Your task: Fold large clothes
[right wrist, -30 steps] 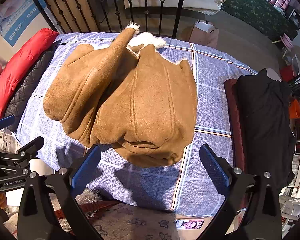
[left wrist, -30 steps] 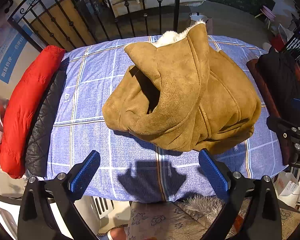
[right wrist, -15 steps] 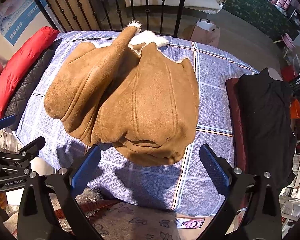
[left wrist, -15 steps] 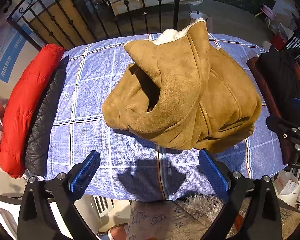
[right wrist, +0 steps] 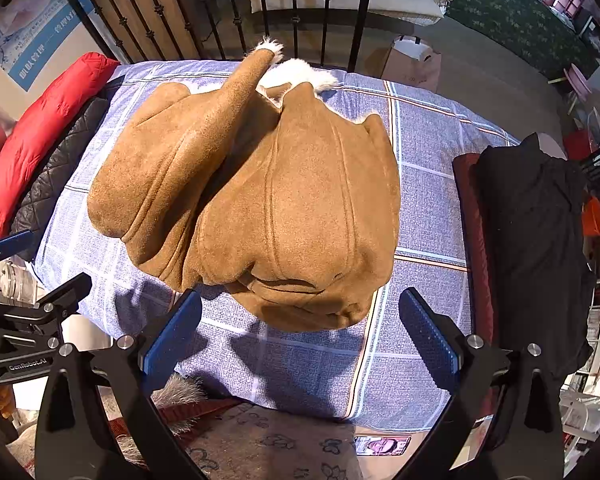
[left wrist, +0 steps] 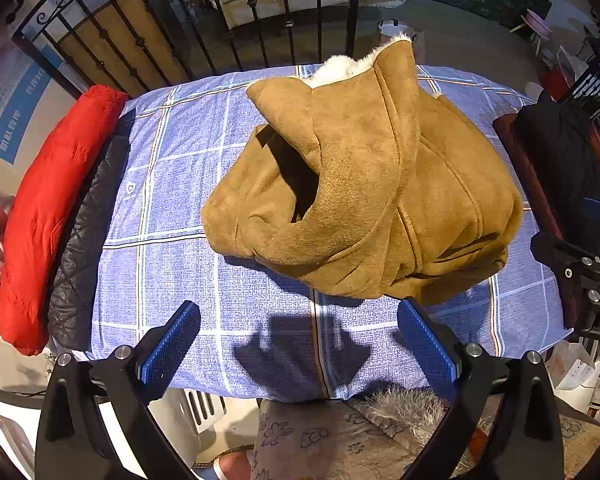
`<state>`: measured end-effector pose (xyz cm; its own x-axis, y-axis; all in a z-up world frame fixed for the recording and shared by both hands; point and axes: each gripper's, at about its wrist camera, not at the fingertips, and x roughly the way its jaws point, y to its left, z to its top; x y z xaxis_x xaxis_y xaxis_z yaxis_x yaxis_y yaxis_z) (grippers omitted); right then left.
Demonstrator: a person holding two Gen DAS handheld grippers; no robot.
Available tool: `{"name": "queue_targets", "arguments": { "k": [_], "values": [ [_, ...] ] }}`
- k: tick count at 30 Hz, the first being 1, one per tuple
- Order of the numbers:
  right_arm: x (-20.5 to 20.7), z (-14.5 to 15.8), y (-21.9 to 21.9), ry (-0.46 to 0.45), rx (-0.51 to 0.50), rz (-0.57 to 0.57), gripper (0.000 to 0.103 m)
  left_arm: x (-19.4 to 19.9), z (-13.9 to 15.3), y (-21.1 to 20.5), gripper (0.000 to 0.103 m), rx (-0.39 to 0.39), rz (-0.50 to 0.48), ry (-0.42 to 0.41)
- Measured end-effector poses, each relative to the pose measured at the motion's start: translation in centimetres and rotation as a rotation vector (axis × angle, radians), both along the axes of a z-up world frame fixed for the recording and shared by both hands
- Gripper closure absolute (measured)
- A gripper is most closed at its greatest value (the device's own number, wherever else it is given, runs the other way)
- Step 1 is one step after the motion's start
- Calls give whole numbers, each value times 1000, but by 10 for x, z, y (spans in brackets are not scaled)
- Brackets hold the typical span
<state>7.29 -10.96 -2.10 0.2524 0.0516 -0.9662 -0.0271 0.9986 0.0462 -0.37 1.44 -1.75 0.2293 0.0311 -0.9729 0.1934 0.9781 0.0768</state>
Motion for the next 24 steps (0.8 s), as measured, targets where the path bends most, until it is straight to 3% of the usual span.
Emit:
{"name": "queue_targets", "arguments": {
  "k": [24],
  "values": [
    [3,-6,5,23,1,4,6,4,-8,4,6,-22,13,34]
  ]
}}
